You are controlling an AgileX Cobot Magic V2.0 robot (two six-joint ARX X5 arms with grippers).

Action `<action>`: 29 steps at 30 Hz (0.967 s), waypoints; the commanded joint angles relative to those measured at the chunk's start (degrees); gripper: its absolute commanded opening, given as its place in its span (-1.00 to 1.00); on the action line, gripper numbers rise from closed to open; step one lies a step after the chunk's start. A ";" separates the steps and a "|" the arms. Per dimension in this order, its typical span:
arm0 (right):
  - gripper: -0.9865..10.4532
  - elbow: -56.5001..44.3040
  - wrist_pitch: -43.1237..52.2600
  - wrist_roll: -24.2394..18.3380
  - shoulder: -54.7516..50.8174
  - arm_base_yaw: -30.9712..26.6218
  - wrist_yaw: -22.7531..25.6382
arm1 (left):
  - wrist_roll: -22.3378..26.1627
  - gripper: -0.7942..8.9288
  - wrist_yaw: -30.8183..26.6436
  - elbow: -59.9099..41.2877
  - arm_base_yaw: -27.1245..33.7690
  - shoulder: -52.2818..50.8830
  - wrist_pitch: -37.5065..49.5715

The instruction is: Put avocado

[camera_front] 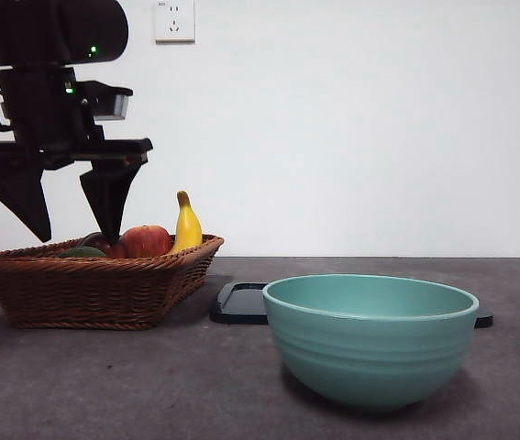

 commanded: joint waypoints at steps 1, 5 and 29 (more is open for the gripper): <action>-0.15 1.14 0.55 0.46 0.46 0.31 -0.20 | -0.24 0.00 -0.31 1.20 -0.31 2.10 0.63; -0.15 1.14 0.57 0.44 0.46 0.31 -0.20 | -0.24 0.00 -0.33 1.20 -0.31 4.02 0.70; -0.15 1.14 0.55 0.42 0.44 0.31 -0.20 | -1.51 -0.42 -0.31 1.27 -0.31 7.78 2.12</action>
